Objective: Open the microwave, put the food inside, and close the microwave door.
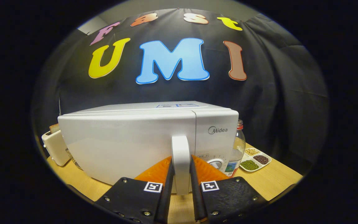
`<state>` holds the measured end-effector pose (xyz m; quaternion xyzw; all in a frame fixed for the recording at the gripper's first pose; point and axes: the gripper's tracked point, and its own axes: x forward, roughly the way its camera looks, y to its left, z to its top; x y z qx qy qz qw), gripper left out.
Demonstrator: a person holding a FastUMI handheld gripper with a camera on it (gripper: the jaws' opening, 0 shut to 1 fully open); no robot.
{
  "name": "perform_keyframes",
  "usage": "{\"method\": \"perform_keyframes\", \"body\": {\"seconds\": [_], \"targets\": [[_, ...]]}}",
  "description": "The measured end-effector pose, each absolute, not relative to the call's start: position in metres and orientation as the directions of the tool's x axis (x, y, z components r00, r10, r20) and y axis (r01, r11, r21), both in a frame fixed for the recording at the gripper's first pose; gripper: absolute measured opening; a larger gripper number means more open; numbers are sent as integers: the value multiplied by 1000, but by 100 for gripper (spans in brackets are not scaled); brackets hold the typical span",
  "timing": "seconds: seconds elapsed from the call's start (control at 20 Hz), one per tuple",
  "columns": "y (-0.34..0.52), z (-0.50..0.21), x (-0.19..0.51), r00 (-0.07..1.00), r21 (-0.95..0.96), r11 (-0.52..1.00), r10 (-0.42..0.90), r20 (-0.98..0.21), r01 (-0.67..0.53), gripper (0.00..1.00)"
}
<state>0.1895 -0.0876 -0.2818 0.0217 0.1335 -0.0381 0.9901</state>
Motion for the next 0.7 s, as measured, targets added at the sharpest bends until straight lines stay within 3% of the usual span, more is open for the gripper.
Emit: {"method": "perform_keyframes", "body": {"seconds": [0.15,0.65,0.7], "targets": [[-86,-285,193,956,83,995,-28,-292,54,15],[-86,-279,172,954,88,994,-40,-298,69,15],[-86,-280,166,955,83,994,-48,-294,76,10]]}}
